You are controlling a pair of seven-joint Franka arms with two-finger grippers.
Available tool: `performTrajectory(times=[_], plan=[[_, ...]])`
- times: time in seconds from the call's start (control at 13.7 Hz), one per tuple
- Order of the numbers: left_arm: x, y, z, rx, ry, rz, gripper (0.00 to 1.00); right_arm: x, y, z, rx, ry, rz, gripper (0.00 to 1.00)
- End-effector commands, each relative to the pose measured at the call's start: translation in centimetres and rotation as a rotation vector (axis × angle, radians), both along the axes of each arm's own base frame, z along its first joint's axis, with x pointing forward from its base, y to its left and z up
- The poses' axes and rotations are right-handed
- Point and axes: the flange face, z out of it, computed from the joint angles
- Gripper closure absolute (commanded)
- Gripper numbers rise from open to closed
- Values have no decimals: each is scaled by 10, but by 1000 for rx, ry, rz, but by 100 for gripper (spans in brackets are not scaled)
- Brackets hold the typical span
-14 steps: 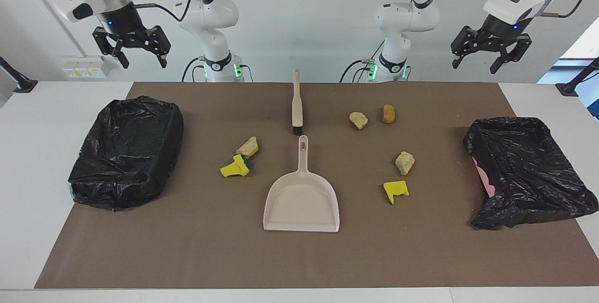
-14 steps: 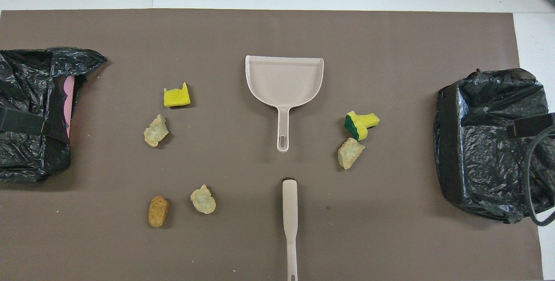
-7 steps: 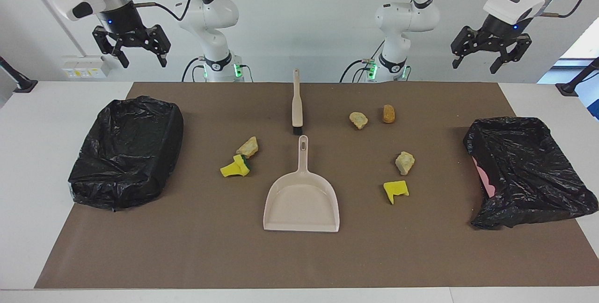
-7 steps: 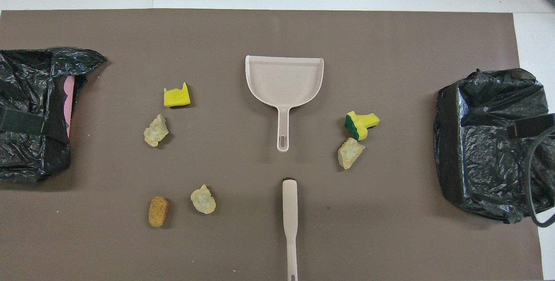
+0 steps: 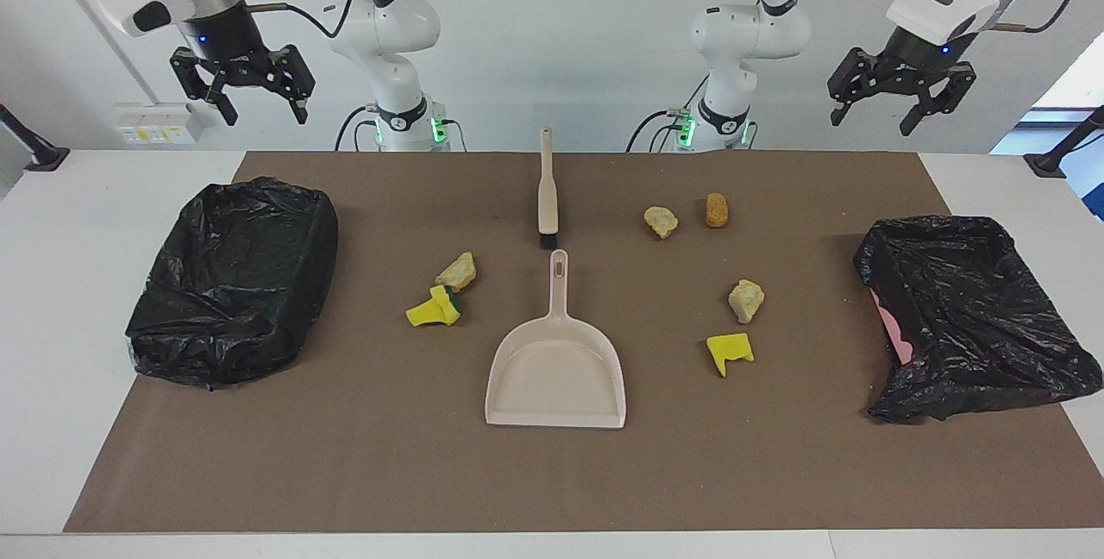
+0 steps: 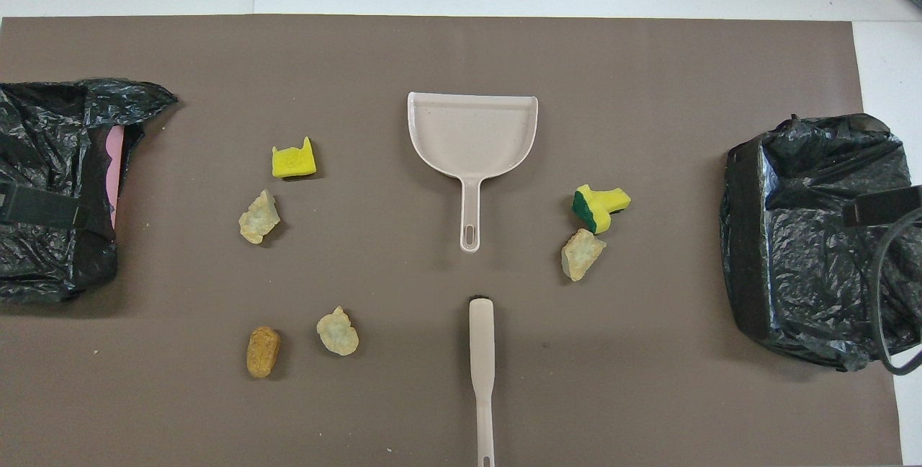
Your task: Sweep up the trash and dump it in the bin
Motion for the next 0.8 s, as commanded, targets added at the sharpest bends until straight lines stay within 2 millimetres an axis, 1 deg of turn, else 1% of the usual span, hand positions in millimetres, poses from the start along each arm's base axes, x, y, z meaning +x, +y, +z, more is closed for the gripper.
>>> performTrajectory(times=[0.0, 0.22, 0.44, 0.58, 0.73], plan=[[-12, -2, -1, -2, 9, -6, 0, -3, 0, -2, -3, -19, -12, 0], [-14, -7, -1, -3, 11, -12, 0, -3, 0, -3, -3, -17, -12, 0], [-24, -22, -7, -1, 21, -44, 0, -3, -1, -3, -1, -14, -12, 0], [-38, -45, -10, 1, 30, -76, 0, -3, 0, -5, -1, -11, -10, 0], [-60, -73, -16, 2, 33, -73, 0, -3, 0, -5, -1, -11, -10, 0]])
